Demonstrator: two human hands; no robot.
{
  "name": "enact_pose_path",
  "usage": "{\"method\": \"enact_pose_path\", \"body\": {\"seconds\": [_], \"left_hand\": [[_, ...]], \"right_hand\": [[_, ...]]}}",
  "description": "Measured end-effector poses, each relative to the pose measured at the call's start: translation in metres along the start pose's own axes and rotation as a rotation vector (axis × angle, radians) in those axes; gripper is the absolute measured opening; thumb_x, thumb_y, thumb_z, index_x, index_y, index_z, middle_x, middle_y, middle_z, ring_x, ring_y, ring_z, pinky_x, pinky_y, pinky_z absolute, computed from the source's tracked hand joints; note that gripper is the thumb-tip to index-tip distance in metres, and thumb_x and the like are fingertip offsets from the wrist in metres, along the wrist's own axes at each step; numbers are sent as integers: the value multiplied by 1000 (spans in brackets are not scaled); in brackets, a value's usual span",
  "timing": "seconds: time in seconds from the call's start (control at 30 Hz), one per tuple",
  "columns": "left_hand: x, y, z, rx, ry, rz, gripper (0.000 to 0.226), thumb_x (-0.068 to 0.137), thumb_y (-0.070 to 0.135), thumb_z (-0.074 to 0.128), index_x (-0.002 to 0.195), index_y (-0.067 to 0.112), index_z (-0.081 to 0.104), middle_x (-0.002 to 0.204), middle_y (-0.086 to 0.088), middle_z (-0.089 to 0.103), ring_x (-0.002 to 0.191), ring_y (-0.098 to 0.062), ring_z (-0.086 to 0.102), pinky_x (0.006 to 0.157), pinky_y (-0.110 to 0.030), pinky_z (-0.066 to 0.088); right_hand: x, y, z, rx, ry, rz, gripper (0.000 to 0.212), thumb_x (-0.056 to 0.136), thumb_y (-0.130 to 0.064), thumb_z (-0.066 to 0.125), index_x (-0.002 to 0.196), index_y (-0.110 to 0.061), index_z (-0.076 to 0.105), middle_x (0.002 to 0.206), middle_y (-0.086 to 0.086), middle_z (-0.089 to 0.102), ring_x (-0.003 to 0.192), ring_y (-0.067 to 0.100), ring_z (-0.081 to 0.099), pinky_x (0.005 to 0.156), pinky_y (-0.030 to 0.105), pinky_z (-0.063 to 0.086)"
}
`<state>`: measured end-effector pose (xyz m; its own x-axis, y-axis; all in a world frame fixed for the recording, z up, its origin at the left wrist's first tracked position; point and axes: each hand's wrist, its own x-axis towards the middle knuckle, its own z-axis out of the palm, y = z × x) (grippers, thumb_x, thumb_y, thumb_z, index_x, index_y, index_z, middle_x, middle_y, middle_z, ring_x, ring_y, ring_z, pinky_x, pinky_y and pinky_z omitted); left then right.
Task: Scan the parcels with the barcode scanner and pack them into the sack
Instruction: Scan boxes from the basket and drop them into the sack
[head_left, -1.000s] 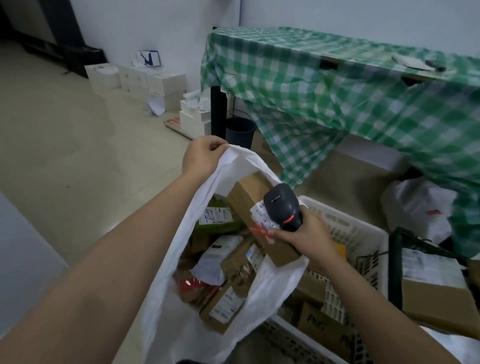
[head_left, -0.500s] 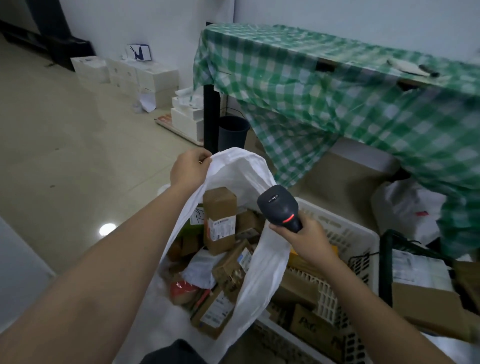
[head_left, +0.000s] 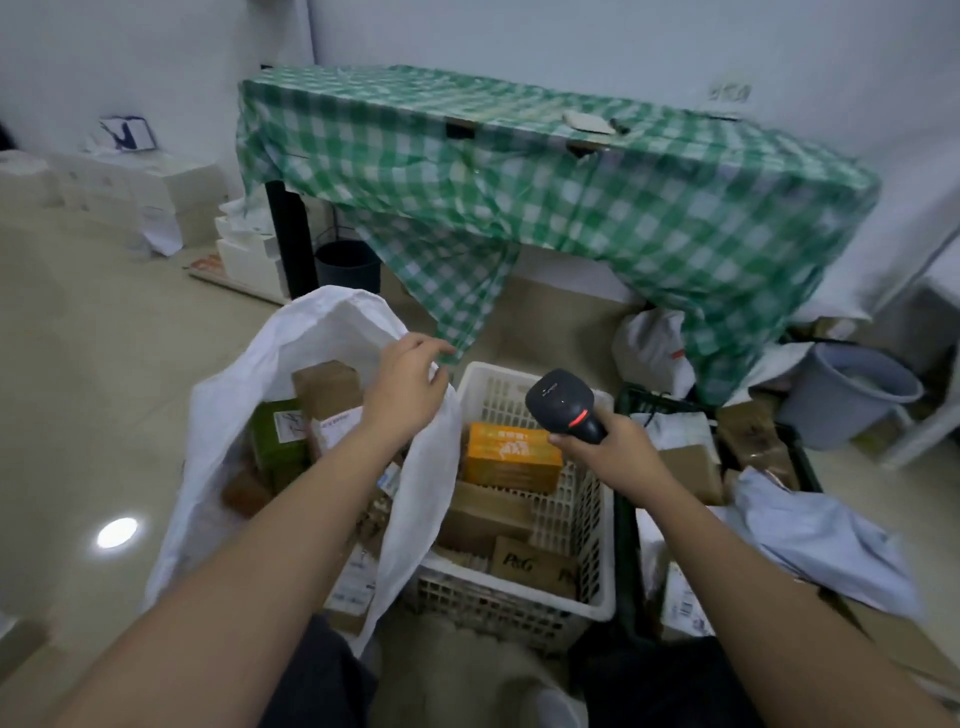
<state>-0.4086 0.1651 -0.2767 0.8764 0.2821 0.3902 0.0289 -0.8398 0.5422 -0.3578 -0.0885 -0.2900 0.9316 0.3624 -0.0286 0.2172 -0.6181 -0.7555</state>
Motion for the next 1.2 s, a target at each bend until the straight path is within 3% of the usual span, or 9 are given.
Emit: {"method": "enact_pose_path", "body": {"seconds": [0.2,0.3,0.4,0.57,0.67,0.77,0.93,1.1,1.2], "left_hand": [[-11,20,87,190,-300,145,33,96,20,51,128,16,59,131,-6,54,122,-24,45,102,-35,36],[-11,10,136,602,-529,265,39,97,23,48,135,18,52,148,-9,39,141,-28,27,118,-43,9],[-6,-8,163,993,-691,353,47,100,26,41,146,16,37,159,-14,16,148,-35,3,111,-53,-18],[4,-41,142,1391,-799,211,48,102,36,36,146,18,38,157,-17,22,146,-40,6,108,-61,-18],[-2,-55,127,1516,-817,59,49,100,30,44,145,13,38,154,-22,23,143,-43,14,114,-63,-3],[-4,-54,130,1415,-795,62,42,98,21,47,139,11,44,144,-20,33,134,-40,29,114,-57,14],[3,-58,178,866,-668,96,41,94,16,51,135,14,47,137,-11,43,129,-30,39,104,-40,36],[8,-78,242,239,-649,-60,56,88,28,65,139,16,46,142,-8,42,133,-27,37,109,-40,35],[6,-95,280,70,-655,-153,67,81,27,74,141,17,45,143,-8,44,133,-27,41,110,-36,34]], "right_hand": [[21,42,2,115,67,69,33,81,-42,74,99,-15,66,86,2,67,82,17,62,64,27,46],[44,56,14,153,57,66,28,82,-40,74,95,-17,65,82,-1,65,78,13,59,61,24,42],[69,65,28,190,8,56,24,81,-40,75,89,-19,66,80,-3,67,81,14,62,68,29,45],[93,72,40,181,-84,92,37,85,-37,73,99,-4,68,86,11,66,69,7,54,61,23,39],[101,76,46,180,-90,119,35,85,-38,72,92,-4,67,79,10,63,64,5,50,55,17,35],[109,84,55,225,-33,133,30,83,-39,74,81,-11,63,70,2,60,67,12,56,58,22,39],[120,102,66,267,0,140,34,81,-41,75,85,-9,65,79,9,66,75,19,61,64,27,43],[144,116,75,284,37,167,37,81,-44,73,88,-8,67,82,13,69,80,24,65,73,34,49],[167,124,86,332,31,182,40,79,-45,74,88,-6,68,84,15,70,79,26,67,76,40,52]]}}
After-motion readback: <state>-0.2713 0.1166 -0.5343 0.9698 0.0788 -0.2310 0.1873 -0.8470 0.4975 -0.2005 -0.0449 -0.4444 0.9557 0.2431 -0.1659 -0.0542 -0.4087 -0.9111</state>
